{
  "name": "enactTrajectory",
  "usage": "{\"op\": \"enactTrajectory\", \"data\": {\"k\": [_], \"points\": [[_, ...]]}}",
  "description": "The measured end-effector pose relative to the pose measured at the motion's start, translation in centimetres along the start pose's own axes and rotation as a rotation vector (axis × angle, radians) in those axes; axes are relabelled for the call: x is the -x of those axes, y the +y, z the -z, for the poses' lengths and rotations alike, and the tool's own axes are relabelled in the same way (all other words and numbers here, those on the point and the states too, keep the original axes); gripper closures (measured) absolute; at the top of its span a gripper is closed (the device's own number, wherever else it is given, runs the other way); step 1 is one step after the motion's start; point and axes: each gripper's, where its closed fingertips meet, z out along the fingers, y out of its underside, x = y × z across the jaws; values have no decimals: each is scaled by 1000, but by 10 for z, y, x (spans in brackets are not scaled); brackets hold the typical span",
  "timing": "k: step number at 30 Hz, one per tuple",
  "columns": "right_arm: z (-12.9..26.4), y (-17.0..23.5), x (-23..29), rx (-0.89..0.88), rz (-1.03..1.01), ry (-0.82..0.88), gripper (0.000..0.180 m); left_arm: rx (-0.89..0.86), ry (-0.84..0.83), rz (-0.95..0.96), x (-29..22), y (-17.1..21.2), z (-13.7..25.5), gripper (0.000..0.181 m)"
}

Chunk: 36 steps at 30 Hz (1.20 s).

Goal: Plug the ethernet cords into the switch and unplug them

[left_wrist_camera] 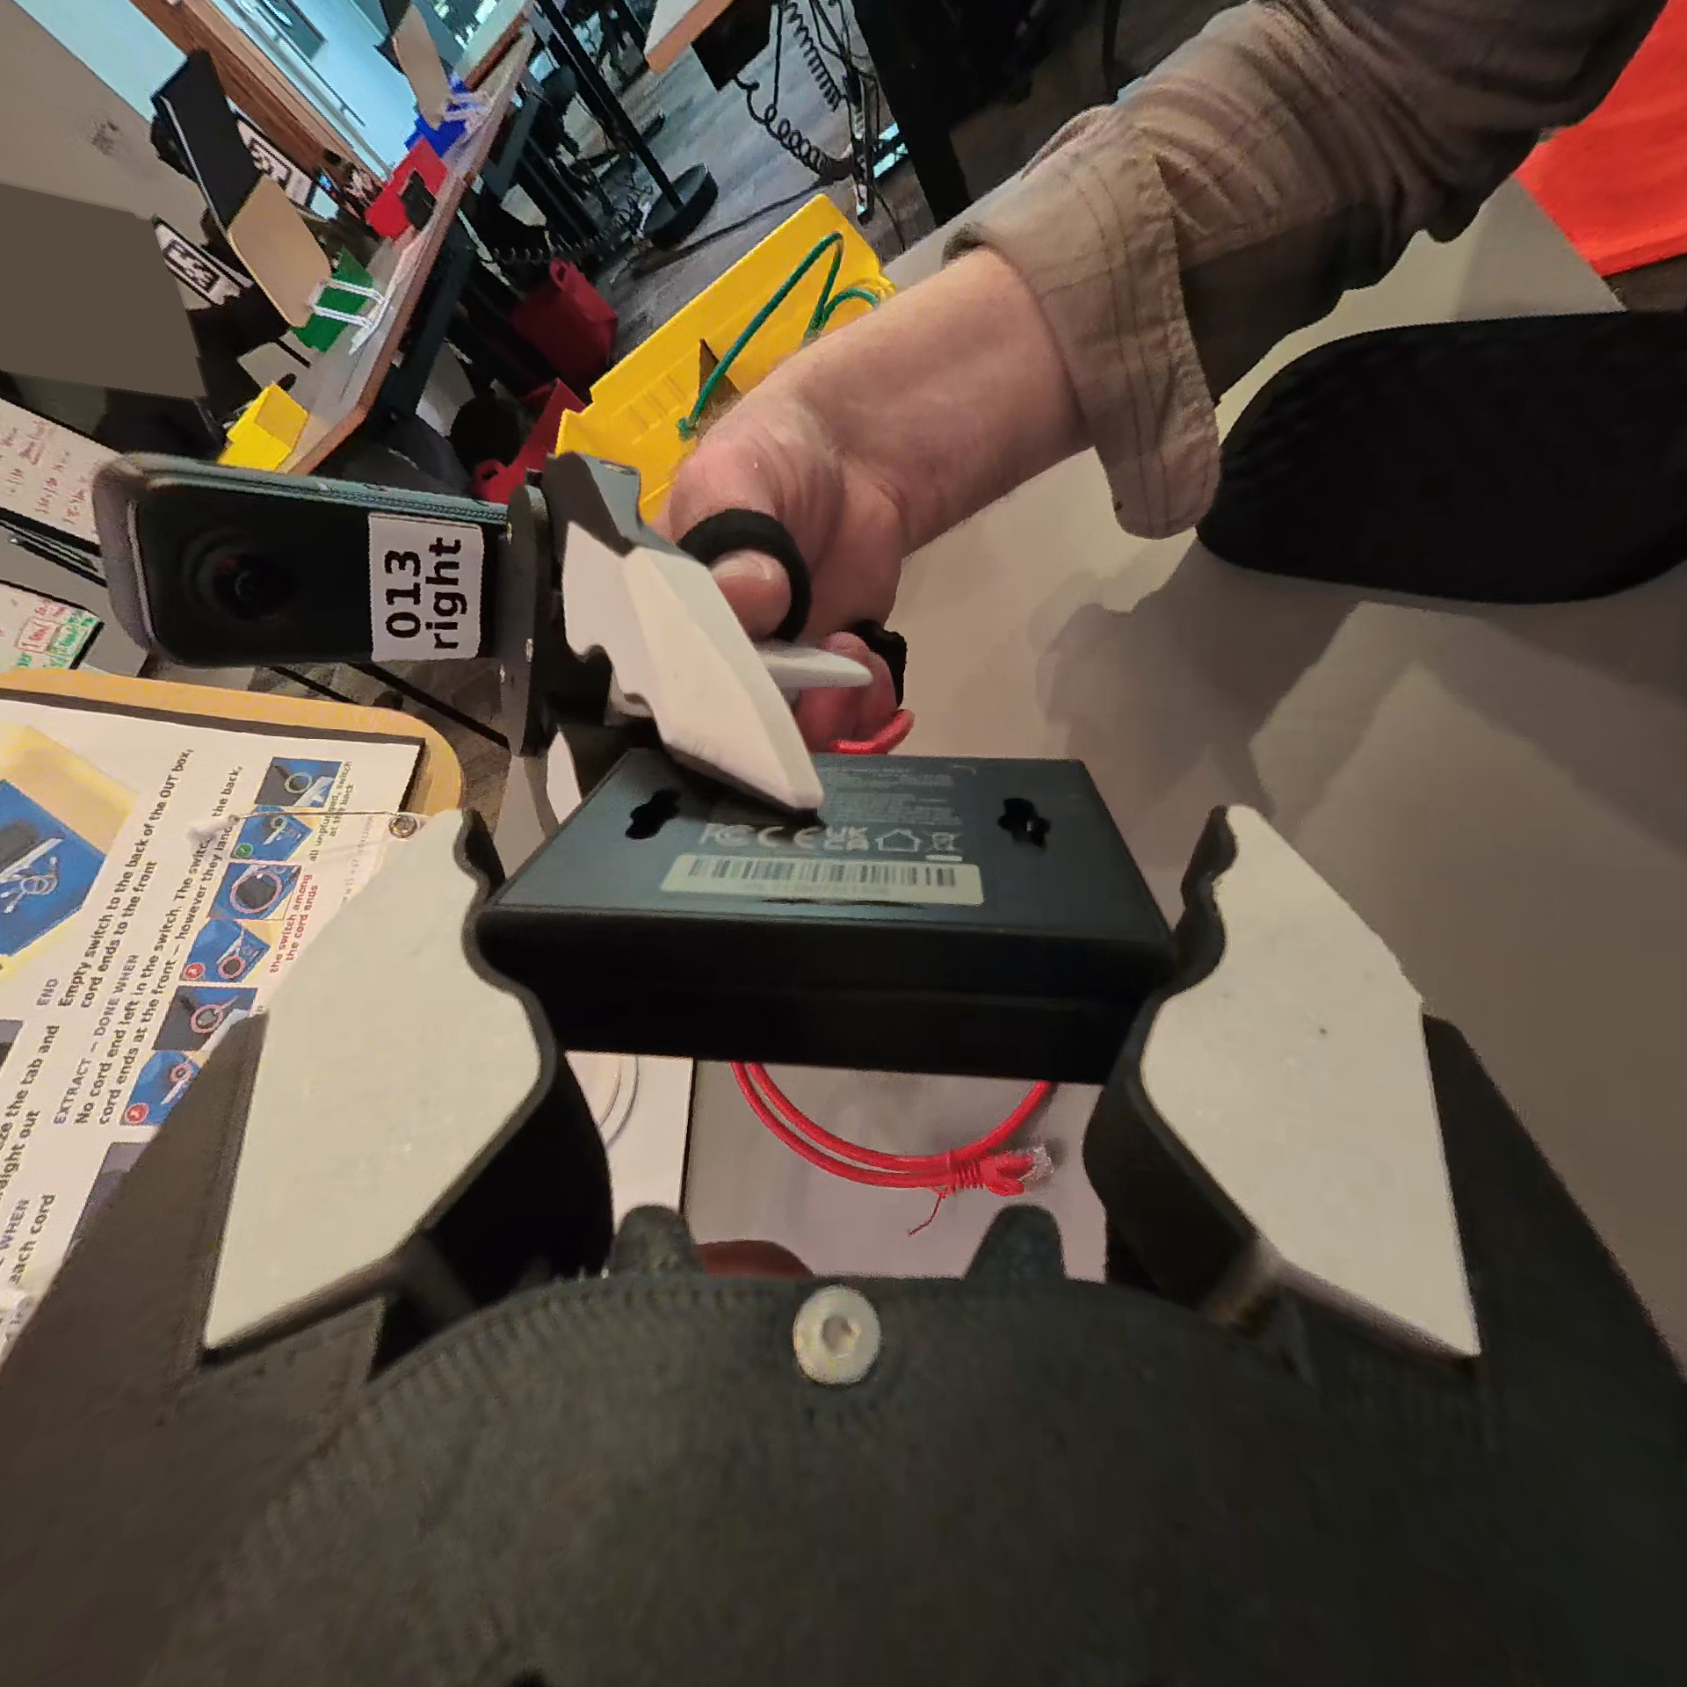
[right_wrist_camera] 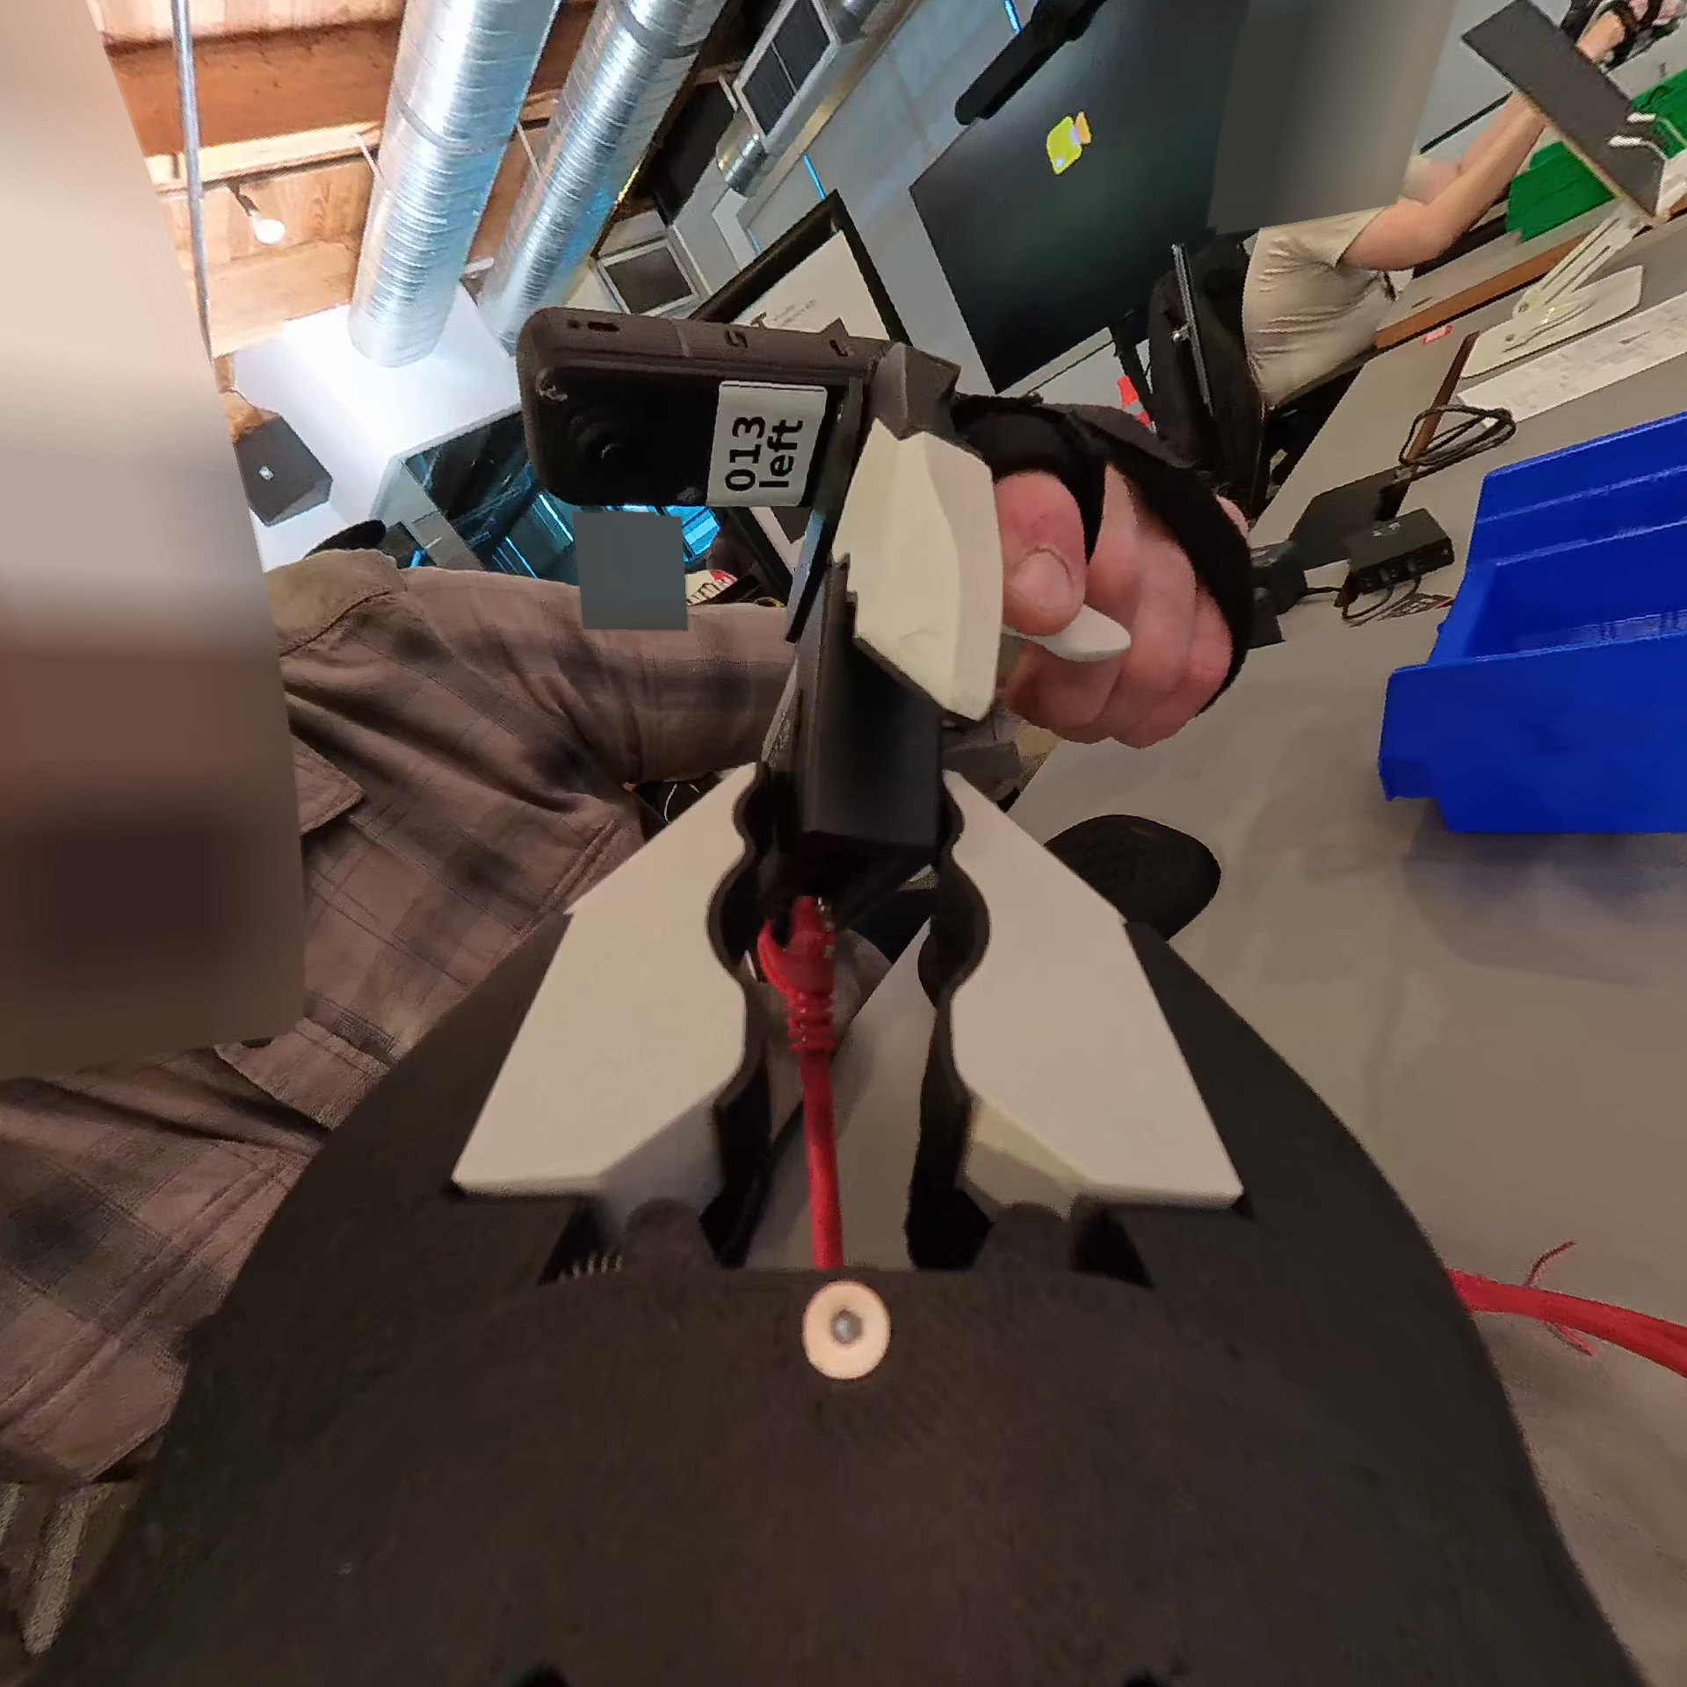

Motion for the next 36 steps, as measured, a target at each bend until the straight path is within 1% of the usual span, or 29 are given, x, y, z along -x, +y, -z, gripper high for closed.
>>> {"op": "enactTrajectory", "data": {"k": [3, 6, 8, 14, 19, 21, 24, 31, 36], "points": [[2, -1, -3, -6, -12, 3, 145, 8, -8, -2, 1, 2, 0, 44], [4, 1, -5, 8, -6, 18, 144, 6, -12, 5, 2, 3, 1, 45], [4, 2, -5, 15, -9, 16, 147, -3, -14, 15, 3, 1, 2, 45], [4, 6, -5, 25, -24, 30, 152, 153, -41, -95, 2, 17, 1, 45], [2, 9, -6, 37, -30, 45, 154, 215, -31, -116, 0, 22, 3, 45], [2, 10, -8, 41, -36, 56, 154, 239, -47, -133, 1, 24, 4, 38], [0, 9, -8, 43, -39, 50, 154, 284, -61, -192, 1, 26, 4, 36], [0, 13, -11, 58, -49, 67, 155, 345, -55, -217, 1, 36, 5, 40], [2, 14, -14, 64, -54, 79, 154, 344, -78, -200, 2, 39, 4, 43]]}}
